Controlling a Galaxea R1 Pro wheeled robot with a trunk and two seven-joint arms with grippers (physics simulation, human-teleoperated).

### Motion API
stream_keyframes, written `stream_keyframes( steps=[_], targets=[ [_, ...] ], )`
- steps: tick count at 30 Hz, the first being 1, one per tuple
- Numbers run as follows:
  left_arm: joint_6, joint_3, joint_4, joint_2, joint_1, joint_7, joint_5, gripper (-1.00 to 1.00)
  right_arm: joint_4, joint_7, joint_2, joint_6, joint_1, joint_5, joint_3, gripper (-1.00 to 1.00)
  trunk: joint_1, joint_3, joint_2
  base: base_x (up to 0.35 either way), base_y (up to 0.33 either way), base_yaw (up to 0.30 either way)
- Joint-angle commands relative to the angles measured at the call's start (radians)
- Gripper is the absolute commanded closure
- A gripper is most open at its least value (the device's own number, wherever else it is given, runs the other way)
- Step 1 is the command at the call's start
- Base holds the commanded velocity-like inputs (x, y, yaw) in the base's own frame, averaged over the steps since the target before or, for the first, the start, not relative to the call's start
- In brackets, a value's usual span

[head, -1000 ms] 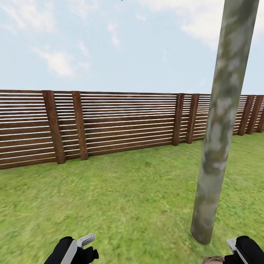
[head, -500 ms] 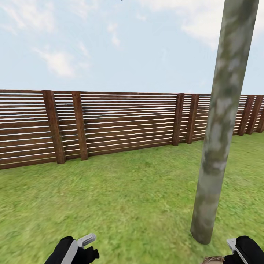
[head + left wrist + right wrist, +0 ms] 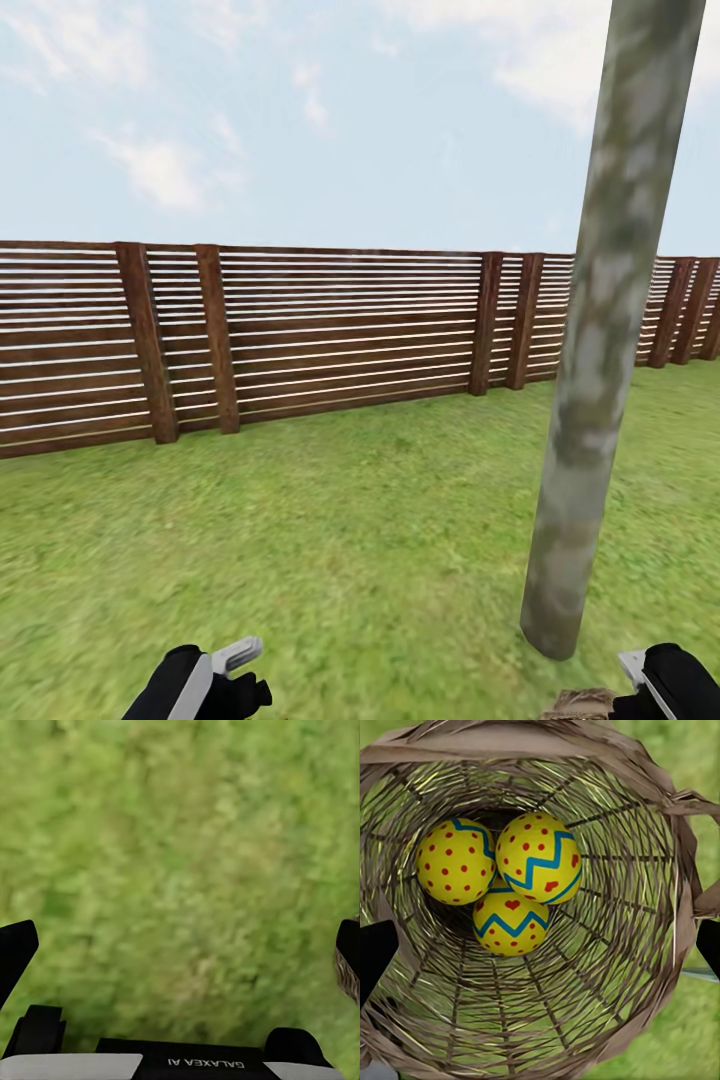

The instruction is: Take the three Easter eggs out of the wicker basket on the lawn in the garden, then place them on the lawn next to a single tree (choose any tree) so that all three eggs are next to the same tree and none are left in the basket.

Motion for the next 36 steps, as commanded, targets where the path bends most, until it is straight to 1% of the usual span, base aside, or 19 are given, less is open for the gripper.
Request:
stream_keyframes(
  steps=[1, 36],
  targets=[
    [0.005, 0.003, -0.002, -0.001, -0.001, 0.009, 0.011, -1.00, -0.001, 0.007, -0.001, 0.003, -0.001, 0.009, 0.003, -1.00, 0.004, -0.004, -0.008, 0.000, 0.000, 0.000],
    [0.005, 0.003, -0.003, -0.001, -0.001, 0.009, 0.010, -1.00, -0.001, 0.007, -0.003, 0.003, -0.001, 0.009, 0.002, -1.00, 0.138, -0.114, -0.253, 0.000, 0.000, 0.000]
  ],
)
